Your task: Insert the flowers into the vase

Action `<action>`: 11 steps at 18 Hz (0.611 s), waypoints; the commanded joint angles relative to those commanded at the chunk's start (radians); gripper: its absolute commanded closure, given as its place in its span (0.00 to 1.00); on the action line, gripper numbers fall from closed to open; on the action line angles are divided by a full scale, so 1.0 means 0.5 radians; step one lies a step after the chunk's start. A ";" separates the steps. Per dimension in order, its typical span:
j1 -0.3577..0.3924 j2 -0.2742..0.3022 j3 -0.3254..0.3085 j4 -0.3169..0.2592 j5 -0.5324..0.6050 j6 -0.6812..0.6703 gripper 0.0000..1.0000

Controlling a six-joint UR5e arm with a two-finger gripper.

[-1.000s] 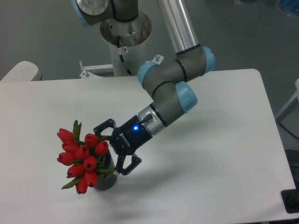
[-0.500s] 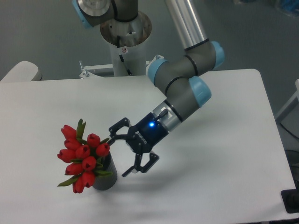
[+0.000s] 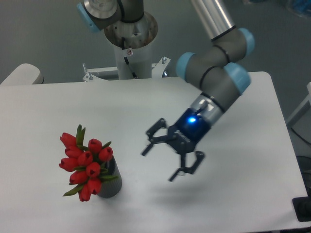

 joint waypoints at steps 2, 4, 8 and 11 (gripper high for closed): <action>0.022 0.009 0.034 -0.003 0.077 0.046 0.00; 0.064 0.018 0.077 -0.003 0.230 0.095 0.00; 0.089 0.040 0.211 -0.015 0.708 0.126 0.00; 0.052 0.040 0.322 -0.083 1.042 0.129 0.00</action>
